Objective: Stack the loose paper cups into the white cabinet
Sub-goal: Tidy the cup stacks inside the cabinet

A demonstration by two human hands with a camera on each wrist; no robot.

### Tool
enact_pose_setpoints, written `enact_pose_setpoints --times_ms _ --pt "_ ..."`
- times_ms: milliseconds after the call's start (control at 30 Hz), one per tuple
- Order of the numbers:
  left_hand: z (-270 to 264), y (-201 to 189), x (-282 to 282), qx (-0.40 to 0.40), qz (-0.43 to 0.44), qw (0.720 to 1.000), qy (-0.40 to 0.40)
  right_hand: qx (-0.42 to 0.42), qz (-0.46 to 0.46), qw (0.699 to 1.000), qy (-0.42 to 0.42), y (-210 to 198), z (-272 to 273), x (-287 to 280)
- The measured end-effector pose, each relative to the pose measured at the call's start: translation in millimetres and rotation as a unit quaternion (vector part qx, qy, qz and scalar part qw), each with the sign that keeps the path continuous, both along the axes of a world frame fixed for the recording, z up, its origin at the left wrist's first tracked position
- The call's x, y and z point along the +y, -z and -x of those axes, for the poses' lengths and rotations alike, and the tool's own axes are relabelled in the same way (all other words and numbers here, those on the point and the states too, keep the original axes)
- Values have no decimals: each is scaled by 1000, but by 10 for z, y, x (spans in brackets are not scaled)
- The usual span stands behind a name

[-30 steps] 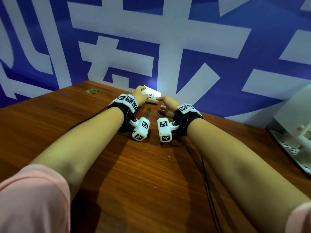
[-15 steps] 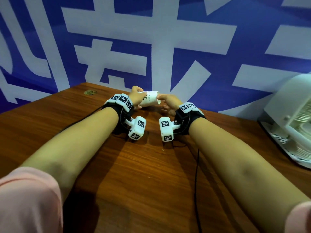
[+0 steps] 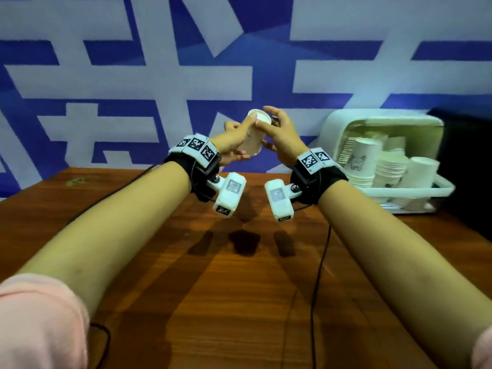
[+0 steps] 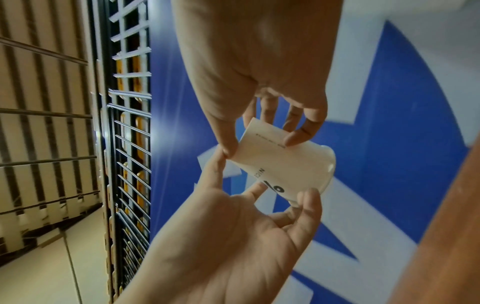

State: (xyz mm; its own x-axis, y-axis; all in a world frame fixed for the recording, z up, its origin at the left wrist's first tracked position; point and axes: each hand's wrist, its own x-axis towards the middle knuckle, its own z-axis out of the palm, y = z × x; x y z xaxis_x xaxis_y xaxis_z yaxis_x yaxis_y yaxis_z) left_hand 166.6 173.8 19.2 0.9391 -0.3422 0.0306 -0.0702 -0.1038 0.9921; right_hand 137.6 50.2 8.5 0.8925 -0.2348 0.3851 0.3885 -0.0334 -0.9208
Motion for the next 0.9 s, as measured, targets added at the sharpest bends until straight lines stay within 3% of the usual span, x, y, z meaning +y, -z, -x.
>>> enact_pose_setpoints --times_ms 167,400,500,900 --pt "419 -84 -895 -10 2 998 66 -37 38 996 66 -73 606 -891" --pt "1064 -125 -2066 -32 0 997 70 -31 100 987 126 -146 1407 -1999" --pt "1274 -102 -2398 -40 5 992 116 -36 119 981 146 -177 1652 -2325" --pt "1204 49 -3178 -86 -15 975 204 -52 223 944 236 -32 1729 -3251"
